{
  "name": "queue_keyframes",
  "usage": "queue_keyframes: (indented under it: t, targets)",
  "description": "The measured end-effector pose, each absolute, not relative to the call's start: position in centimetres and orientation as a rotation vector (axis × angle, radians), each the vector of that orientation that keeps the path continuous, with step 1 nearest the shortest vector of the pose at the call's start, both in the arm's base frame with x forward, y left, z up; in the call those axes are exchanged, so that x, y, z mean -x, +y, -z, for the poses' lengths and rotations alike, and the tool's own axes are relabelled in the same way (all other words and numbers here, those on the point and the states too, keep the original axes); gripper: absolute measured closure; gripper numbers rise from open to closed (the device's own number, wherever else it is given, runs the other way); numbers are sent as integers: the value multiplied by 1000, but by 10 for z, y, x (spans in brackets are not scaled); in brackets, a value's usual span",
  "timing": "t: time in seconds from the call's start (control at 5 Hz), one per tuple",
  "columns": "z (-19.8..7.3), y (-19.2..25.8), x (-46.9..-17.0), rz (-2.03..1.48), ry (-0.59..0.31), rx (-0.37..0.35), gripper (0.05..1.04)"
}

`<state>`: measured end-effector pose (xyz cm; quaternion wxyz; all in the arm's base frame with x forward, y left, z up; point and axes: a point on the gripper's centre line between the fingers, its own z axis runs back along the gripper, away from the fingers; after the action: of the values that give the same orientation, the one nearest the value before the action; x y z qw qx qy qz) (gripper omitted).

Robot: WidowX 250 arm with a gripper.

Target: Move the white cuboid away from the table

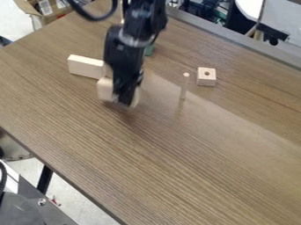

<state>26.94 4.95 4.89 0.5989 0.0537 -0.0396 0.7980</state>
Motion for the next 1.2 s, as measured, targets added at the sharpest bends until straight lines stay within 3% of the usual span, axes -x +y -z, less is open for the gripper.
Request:
queue_keyframes:
  t: [0.4,0.8,1.2]
  targets:
    - [-110,51,-318,-1927,-65,33,797]
    - [-121,63,-352,-2012,-72,46,798]
    - [-142,77,-374,-2066,-87,103,798]
